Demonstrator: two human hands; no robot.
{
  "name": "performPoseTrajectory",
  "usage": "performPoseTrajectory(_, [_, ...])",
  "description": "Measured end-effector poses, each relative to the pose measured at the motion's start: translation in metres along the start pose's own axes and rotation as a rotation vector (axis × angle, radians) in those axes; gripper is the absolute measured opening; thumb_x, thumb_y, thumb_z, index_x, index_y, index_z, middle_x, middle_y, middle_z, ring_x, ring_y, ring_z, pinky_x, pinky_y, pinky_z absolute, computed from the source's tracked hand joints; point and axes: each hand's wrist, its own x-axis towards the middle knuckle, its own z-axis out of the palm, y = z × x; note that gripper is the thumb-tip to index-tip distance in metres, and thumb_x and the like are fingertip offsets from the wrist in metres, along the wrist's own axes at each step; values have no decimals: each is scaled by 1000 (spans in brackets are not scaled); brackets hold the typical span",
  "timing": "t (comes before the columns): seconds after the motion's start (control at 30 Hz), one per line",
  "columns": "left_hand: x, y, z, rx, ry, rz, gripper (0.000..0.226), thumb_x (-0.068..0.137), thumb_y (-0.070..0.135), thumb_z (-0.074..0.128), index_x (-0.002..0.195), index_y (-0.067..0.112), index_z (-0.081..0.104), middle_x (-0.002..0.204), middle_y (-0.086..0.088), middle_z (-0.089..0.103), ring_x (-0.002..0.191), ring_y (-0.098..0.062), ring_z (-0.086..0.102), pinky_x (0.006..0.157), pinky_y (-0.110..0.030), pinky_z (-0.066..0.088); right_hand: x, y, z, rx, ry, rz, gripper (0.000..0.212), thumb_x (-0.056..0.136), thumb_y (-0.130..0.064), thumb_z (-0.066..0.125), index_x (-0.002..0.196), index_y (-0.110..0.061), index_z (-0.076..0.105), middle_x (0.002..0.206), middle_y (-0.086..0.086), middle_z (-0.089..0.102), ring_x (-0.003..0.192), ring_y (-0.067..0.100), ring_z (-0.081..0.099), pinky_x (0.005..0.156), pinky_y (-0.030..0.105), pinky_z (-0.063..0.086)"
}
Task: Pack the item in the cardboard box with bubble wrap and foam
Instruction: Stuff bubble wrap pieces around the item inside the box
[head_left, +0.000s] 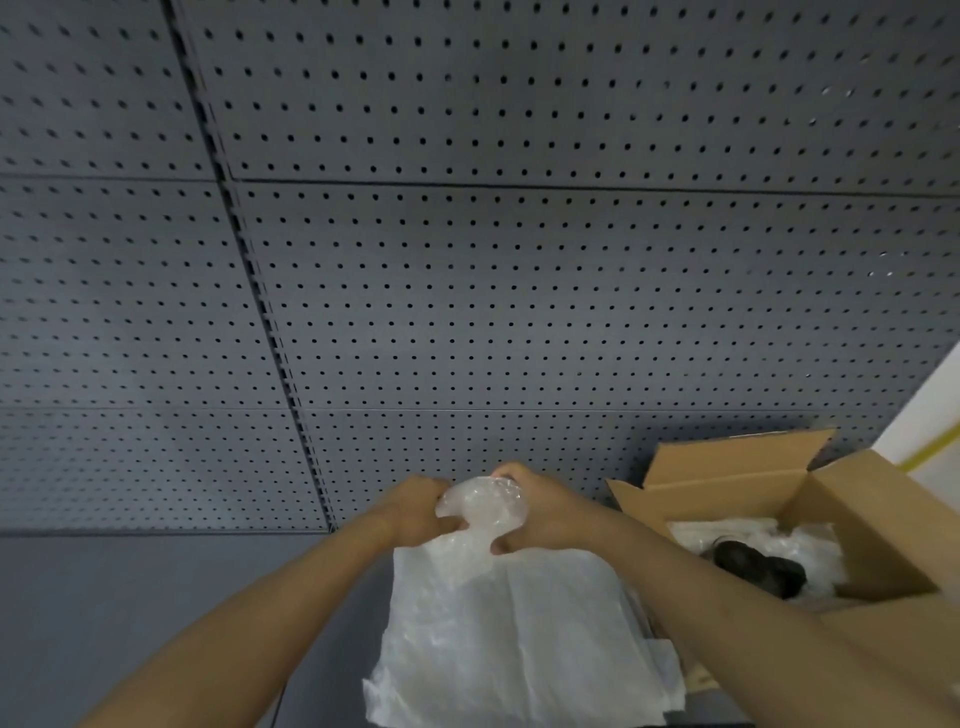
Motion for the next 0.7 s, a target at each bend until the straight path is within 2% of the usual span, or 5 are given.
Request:
performPoseTrajectory(0.2, [0, 2, -1, -221, 27, -112, 34, 84, 47, 64, 100, 18, 65, 87, -2, 67, 77, -18, 64, 71, -31, 55, 4, -3, 7, -121, 198, 25, 54, 81, -22, 68, 128, -24, 42, 120, 5, 60, 102, 23, 59, 80, 33, 51])
performPoseTrajectory(0.37, [2, 4, -2, -554, 116, -250, 32, 84, 29, 66, 60, 14, 51, 55, -2, 53, 44, -9, 50, 49, -22, 44, 4, -11, 22, -166, 322, -31, 44, 83, -26, 64, 122, -19, 44, 109, 6, 63, 95, 24, 62, 75, 33, 51])
performPoseTrajectory(0.47, [-3, 2, -6, -770, 89, -276, 25, 80, 24, 73, 72, 2, 64, 61, -12, 62, 47, -9, 60, 50, -23, 54, 7, -10, 36, -160, 306, -58, 41, 81, -35, 63, 116, -20, 47, 105, 2, 63, 90, 22, 62, 75, 36, 54])
performPoseTrajectory(0.6, [-7, -1, -8, -911, 31, -323, 8, 84, 8, 67, 80, 4, 61, 63, -6, 62, 54, -12, 63, 55, -30, 58, 5, -12, 45, -57, 209, -99, 69, 80, -44, 68, 135, -19, 35, 130, 2, 50, 112, 20, 52, 86, 27, 43])
performPoseTrajectory(0.7, [-10, -1, -10, -1019, -36, -372, 14, 87, 2, 60, 101, 1, 61, 88, -14, 64, 75, -21, 66, 65, -33, 61, 4, -15, 50, -213, 186, -111, 98, 69, -45, 79, 144, -17, 23, 146, 1, 32, 129, 21, 38, 99, 32, 40])
